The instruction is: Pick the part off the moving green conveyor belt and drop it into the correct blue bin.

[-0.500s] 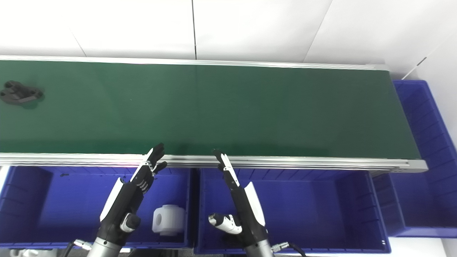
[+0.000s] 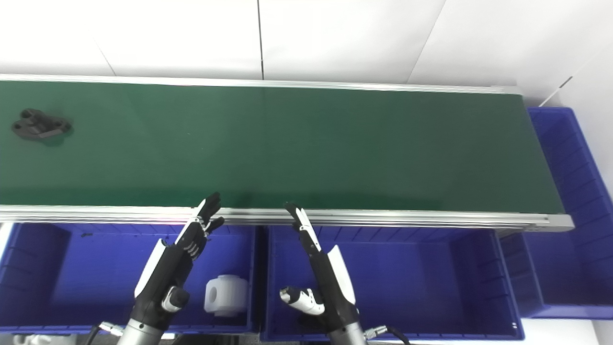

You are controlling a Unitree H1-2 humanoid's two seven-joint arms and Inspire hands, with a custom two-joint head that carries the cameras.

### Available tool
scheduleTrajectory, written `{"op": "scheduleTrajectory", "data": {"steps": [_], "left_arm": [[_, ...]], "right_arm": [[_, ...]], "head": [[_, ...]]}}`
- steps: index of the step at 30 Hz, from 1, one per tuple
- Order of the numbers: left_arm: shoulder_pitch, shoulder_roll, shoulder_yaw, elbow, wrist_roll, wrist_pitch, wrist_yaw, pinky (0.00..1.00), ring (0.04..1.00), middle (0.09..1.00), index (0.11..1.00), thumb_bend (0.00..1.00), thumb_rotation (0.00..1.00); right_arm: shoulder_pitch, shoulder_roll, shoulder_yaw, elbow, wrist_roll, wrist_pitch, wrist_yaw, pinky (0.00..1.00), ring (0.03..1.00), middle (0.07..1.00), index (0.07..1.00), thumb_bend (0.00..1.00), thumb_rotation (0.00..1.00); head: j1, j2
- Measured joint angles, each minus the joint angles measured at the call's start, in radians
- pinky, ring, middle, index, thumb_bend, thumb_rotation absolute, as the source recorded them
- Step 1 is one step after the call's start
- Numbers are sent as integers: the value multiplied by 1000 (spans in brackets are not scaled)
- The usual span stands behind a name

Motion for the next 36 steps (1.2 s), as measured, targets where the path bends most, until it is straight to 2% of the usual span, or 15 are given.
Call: {"op": "scheduleTrajectory", "data": {"steps": [21,26,28,29,30,32,34,36], "left_arm": [[0,-1,-1,3,0,0,0,928,994,1000,1000,1000,972],[0,-1,-2,3,1,-1,0,931,999,1000,1000,1000,975],[0,-1,-3,8,4,-8,1,918,995,1000,1000,1000,988],[0,-1,-3,13,9,-14,2,916,995,1000,1000,1000,994],[0,-1,-3,22,19,-27,5,916,995,1000,1000,1000,994],[-1,-1,-6,41,27,-36,8,910,992,1000,1000,1000,999],[-6,-1,-14,68,31,-38,16,899,981,993,1000,1000,996],[-16,0,-25,103,36,-40,29,882,969,980,1000,1000,986]], "right_arm": [[0,-2,0,1,-4,0,-1,920,977,994,974,958,1000],[0,-3,0,2,0,0,-1,926,985,1000,977,948,999],[-1,-6,4,14,5,0,-3,927,988,1000,976,946,999],[-2,-9,7,24,6,0,-4,925,989,1000,975,941,995],[-3,-16,14,34,7,0,-8,924,989,1000,975,940,994],[-5,-28,25,50,10,-1,-19,916,988,1000,974,946,992],[-12,-39,35,72,14,-1,-36,907,986,1000,973,951,992],[-28,-55,53,105,14,-2,-61,890,978,999,976,957,990]], "head": [[0,-3],[5,-15],[11,-29],[21,-52],[21,-52],[66,-128],[69,-135],[116,-204]]}}
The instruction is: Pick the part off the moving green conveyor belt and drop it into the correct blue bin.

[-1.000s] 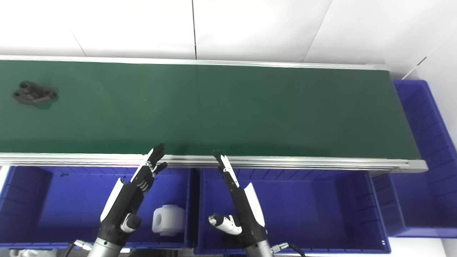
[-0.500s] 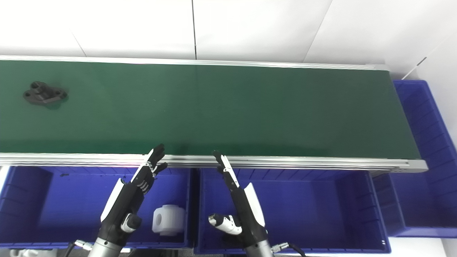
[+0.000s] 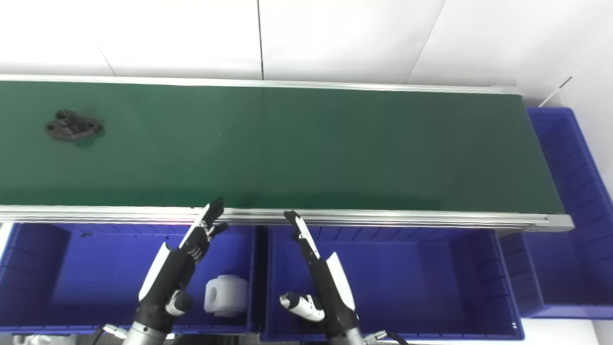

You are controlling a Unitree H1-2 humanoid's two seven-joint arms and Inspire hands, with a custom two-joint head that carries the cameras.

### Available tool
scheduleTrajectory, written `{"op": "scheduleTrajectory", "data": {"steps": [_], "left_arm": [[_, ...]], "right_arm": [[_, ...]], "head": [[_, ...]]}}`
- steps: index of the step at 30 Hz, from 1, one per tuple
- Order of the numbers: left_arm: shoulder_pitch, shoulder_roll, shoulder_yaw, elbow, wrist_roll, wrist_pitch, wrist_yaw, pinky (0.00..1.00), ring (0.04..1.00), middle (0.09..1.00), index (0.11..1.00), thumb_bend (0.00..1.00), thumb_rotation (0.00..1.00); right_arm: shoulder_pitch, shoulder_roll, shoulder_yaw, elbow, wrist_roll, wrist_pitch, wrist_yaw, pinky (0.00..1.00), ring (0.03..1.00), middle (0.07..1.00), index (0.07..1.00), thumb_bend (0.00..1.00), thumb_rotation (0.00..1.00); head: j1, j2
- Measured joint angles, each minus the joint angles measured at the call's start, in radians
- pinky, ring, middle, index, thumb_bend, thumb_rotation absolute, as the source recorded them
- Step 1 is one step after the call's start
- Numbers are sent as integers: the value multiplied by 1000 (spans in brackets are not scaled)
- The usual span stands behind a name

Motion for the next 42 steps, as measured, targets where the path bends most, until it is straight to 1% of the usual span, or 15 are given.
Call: {"op": "scheduleTrajectory", "data": {"steps": [2,3,5,7,10,14,15,20,28,29,33,37,38,40,42], "left_arm": [[-10,0,-13,27,5,0,16,868,959,972,1000,1000,981],[-13,0,-19,35,9,-1,27,866,958,971,1000,1000,981],[-21,0,-29,56,10,-2,43,858,953,967,1000,1000,977],[-34,1,-43,78,12,-2,62,829,943,954,997,1000,976],[-59,3,-76,107,17,-2,104,801,934,940,988,1000,973],[-90,11,-119,129,37,-3,156,777,924,930,972,1000,969],[-95,15,-131,133,37,-3,170,776,923,929,970,1000,967],[-116,39,-169,156,34,-3,205,783,921,918,946,1000,945],[-129,46,-208,162,39,-3,270,743,899,904,916,1000,946],[-131,48,-212,163,39,-3,274,749,903,907,915,1000,940],[-138,54,-225,163,30,-3,277,779,922,913,918,1000,930],[-138,54,-230,162,30,-3,277,773,919,912,917,999,934],[-138,54,-231,162,31,-3,277,777,920,912,918,999,933],[-138,54,-231,160,31,-3,277,782,921,911,921,998,940],[-138,54,-230,155,32,-3,277,781,921,913,924,1000,943]], "right_arm": [[-17,-14,17,23,5,0,-24,885,976,998,976,961,977],[-25,-21,23,32,12,0,-31,884,975,998,976,961,976],[-39,-34,38,47,21,0,-53,876,971,996,977,965,981],[-53,-43,47,65,30,0,-69,878,974,999,982,974,984],[-66,-59,56,73,55,0,-74,890,981,1000,985,981,982],[-80,-71,63,96,70,0,-91,877,974,999,989,976,987],[-81,-75,67,97,74,0,-97,875,973,999,989,975,985],[-88,-88,81,102,83,0,-107,879,976,1000,986,988,982],[-100,-97,96,118,93,-1,-118,900,991,1000,995,980,973],[-100,-99,96,117,96,-1,-118,910,995,1000,998,984,972],[-99,-103,95,109,100,-1,-118,911,994,1000,1000,980,973],[-97,-115,100,78,99,-1,-119,939,1000,1000,1000,961,950],[-97,-121,103,70,99,-1,-119,932,997,1000,1000,955,936],[-96,-136,107,38,91,-1,-132,840,958,982,995,956,916],[-96,-148,103,6,78,-1,-147,822,948,978,997,958,908]], "head": [[22,-26],[22,-26],[54,-65],[60,-71],[100,-105],[123,-129],[123,-129],[154,-148],[166,-138],[169,-129],[172,-117],[178,-103],[178,-97],[161,-76],[161,-75]]}}
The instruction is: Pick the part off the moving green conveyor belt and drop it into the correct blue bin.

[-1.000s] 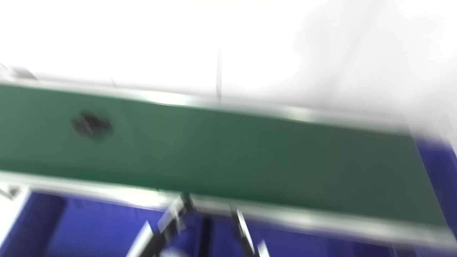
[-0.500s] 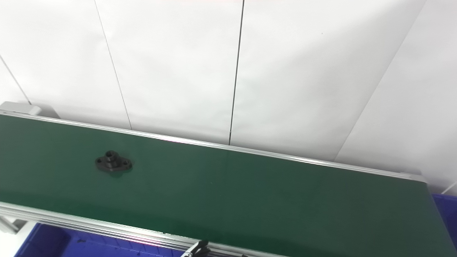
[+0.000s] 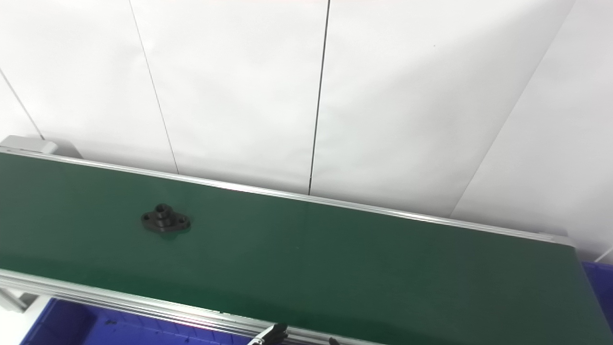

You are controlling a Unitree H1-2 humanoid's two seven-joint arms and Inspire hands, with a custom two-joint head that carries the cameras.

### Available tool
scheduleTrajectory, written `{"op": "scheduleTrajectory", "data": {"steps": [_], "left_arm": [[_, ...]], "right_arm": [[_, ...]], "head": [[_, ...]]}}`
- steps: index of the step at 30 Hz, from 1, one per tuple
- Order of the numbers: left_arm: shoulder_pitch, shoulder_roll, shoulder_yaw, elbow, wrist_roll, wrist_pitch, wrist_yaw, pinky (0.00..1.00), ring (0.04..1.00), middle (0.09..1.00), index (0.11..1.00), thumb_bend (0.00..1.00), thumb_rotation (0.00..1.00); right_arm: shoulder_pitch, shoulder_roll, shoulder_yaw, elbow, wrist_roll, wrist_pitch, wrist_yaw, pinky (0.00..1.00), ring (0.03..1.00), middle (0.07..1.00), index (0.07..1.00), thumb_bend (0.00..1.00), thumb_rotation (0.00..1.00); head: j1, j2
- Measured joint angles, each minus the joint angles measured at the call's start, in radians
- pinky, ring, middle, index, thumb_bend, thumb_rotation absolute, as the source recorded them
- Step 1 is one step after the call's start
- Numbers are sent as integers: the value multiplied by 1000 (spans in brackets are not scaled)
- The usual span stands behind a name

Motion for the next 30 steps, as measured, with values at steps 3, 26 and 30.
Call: {"op": "scheduleTrajectory", "data": {"steps": [3,26,30], "left_arm": [[-1,-1,1,-7,2,0,0,774,926,930,943,1000,955],[-6,-10,26,-28,-12,0,-18,834,963,953,969,1000,967],[-5,-14,28,-37,-12,0,-18,833,963,959,978,999,967]], "right_arm": [[7,-13,-14,-69,-7,0,-4,845,947,982,1000,935,892],[-145,76,-331,-307,-241,10,162,873,976,992,999,880,853],[-220,90,-365,-301,-221,15,202,869,955,972,987,868,856]], "head": [[-28,26],[-77,46],[-72,41]]}}
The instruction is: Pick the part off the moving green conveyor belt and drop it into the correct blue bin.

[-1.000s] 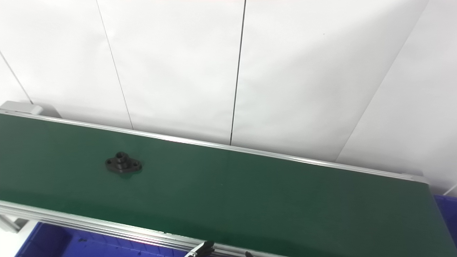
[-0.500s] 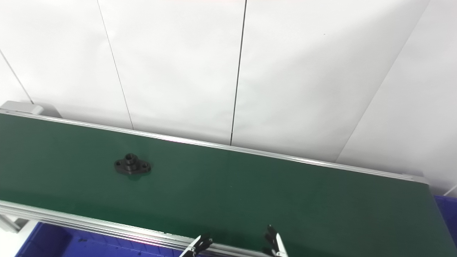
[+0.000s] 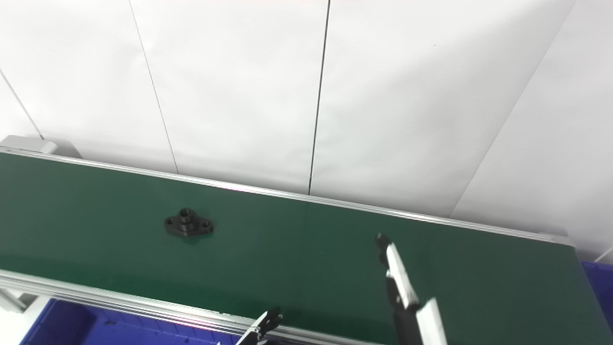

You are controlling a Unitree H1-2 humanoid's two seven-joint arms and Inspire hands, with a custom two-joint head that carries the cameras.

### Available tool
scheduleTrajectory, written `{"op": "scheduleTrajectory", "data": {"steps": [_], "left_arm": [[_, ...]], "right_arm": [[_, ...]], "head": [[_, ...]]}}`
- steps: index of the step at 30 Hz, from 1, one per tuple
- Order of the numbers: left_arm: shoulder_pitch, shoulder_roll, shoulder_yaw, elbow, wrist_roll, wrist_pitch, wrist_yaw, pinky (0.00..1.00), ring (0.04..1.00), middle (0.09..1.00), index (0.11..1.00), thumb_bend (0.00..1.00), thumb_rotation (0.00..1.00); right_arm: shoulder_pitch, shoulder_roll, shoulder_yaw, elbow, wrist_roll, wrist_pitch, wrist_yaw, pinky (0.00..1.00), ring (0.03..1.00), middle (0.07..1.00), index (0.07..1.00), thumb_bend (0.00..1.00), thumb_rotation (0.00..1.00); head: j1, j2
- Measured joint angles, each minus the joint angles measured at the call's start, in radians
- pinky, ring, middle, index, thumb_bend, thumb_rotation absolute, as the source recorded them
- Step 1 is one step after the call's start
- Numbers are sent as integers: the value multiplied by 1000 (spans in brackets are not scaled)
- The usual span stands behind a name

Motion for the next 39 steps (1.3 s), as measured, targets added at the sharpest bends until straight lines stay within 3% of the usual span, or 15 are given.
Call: {"op": "scheduleTrajectory", "data": {"steps": [5,8,12,17,26,33,39], "left_arm": [[9,18,17,-10,1,0,0,831,957,950,985,1000,993],[35,39,33,-27,6,0,0,815,933,933,973,1000,988],[89,64,73,-40,14,0,4,766,900,923,958,1000,992],[135,75,79,-41,17,0,22,756,897,929,965,1000,1000],[130,71,76,-77,32,0,40,710,889,937,976,1000,1000],[129,67,63,-78,31,0,39,745,898,936,984,1000,1000],[129,63,63,-83,32,0,39,736,896,933,977,1000,996]], "right_arm": [[-95,22,-28,67,5,7,41,851,938,964,964,864,830],[-146,39,-38,101,-17,32,58,863,937,955,953,876,864],[-228,65,-43,156,-54,96,95,811,927,952,948,870,835],[-319,80,-36,221,-97,179,142,772,904,950,953,882,824],[-393,93,31,244,-230,349,248,746,876,921,933,909,752],[-488,117,81,346,-304,409,274,714,846,892,904,924,709],[-553,144,167,455,-405,435,270,663,804,864,884,921,677]], "head": [[14,-3],[29,-6],[37,6],[34,3],[15,0],[20,8],[17,11]]}}
